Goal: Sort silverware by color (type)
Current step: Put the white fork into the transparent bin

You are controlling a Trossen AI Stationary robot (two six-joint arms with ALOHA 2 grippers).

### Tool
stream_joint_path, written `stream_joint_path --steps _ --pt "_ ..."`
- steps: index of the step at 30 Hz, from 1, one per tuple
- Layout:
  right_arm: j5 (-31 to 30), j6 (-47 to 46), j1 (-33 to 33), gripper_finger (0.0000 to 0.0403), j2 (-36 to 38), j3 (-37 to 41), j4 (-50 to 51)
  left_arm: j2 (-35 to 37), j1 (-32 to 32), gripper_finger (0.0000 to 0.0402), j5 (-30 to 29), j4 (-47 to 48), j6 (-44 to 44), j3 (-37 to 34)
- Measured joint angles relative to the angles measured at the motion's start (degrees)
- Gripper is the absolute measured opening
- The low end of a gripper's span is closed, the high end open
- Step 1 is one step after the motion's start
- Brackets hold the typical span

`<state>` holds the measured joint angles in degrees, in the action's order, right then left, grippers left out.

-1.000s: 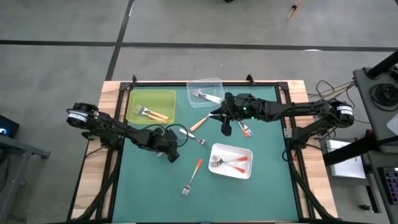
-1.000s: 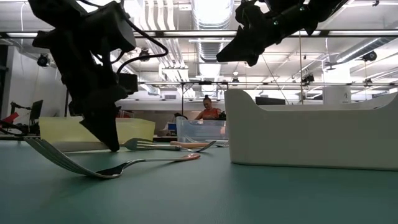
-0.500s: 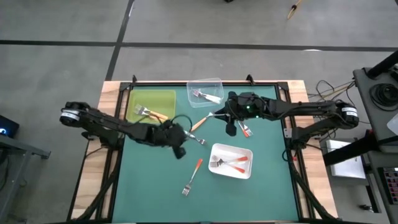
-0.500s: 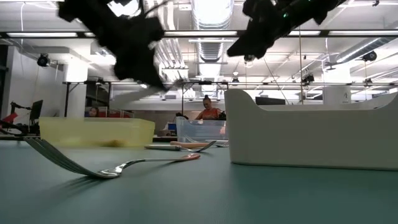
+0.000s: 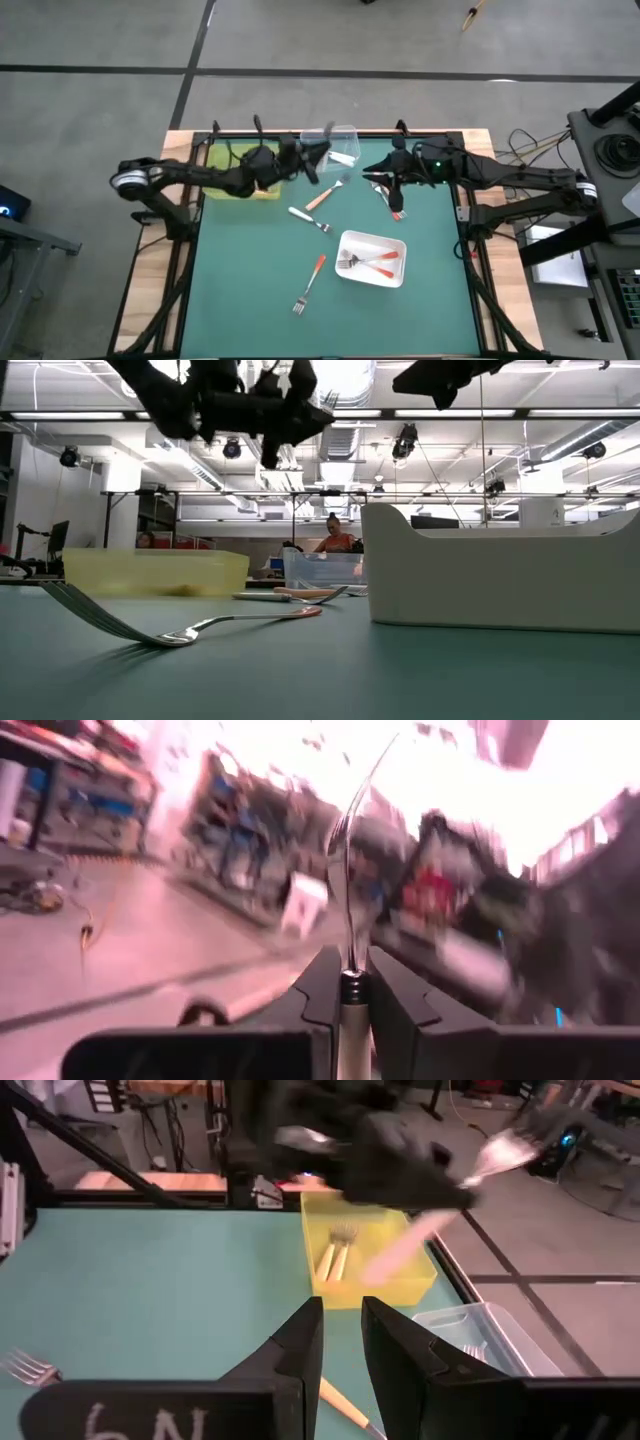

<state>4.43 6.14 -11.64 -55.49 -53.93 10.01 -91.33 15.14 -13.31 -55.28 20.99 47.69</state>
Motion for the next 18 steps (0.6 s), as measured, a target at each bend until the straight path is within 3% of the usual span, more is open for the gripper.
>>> stream_joint_path --steps 4,10,14,18 --pt "0.02 0.16 0.00 0.0063 0.27 0.00 0.10 -6.93 2.64 0.0016 -1.30 -9.10 2.86 3.32" --pt "0.01 0.96 0.00 0.0063 0.04 0.03 0.52 -17.03 3.78 0.0015 -7.16 -11.05 6.82 10.83" --pt "0.00 1.09 0.00 0.0063 0.03 0.08 0.71 -20.97 3.78 0.0015 -8.03 -13.47 7.04 13.69" --pt "0.00 1.68 0.00 0.0063 0.03 0.07 0.73 -22.41 3.80 0.0015 -16.34 -13.60 7.00 13.87"
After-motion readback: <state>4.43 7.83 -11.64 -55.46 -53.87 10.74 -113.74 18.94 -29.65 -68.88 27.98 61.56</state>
